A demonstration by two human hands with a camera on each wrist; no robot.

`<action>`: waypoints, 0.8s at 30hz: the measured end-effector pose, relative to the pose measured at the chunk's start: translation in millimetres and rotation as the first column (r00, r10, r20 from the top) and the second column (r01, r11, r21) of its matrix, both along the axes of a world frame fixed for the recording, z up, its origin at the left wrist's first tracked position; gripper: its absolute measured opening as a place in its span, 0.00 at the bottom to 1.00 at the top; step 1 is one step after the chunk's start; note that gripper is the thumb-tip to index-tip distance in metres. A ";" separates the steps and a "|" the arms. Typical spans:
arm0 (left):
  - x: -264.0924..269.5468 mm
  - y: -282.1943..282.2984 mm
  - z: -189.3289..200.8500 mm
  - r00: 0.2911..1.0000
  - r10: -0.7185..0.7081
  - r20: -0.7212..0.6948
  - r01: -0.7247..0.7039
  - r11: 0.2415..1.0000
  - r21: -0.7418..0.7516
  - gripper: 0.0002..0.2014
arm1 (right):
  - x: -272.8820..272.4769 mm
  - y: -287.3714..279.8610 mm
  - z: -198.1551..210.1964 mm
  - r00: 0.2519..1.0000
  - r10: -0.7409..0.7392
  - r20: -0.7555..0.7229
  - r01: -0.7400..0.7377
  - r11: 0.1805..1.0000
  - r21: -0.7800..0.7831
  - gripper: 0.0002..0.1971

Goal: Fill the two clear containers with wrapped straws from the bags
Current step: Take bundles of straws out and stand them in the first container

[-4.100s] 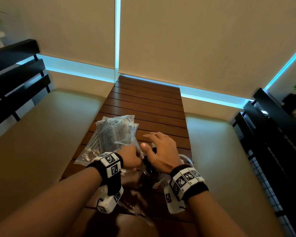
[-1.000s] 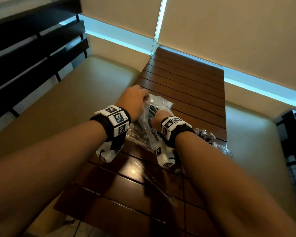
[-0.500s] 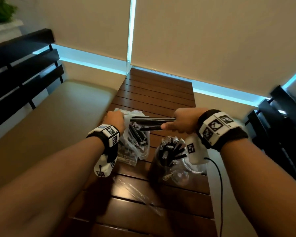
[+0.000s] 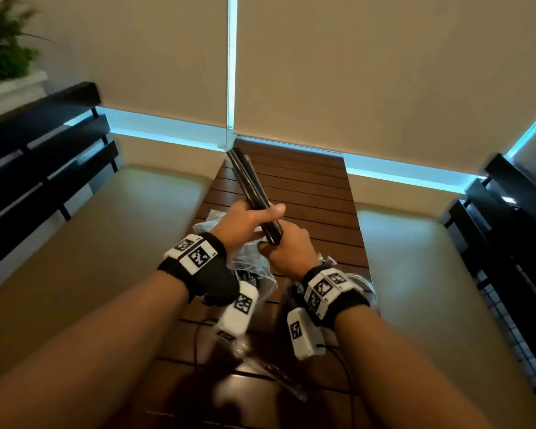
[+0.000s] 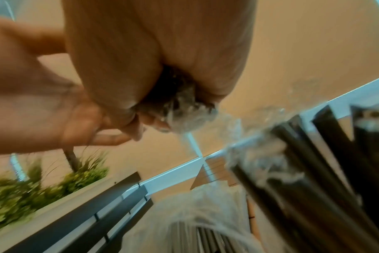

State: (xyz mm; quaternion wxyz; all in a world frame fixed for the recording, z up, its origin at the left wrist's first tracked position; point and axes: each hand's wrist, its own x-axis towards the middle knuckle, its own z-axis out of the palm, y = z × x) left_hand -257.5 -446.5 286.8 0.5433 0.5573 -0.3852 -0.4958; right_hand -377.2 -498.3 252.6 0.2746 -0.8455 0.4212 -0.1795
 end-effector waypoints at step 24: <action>-15.7 -23.3 -5.7 0.448 0.159 0.880 -0.054 0.987 -0.151 0.04 | 1.2 -18.7 61.4 0.903 -0.075 0.423 0.099 0.994 -0.036 0.14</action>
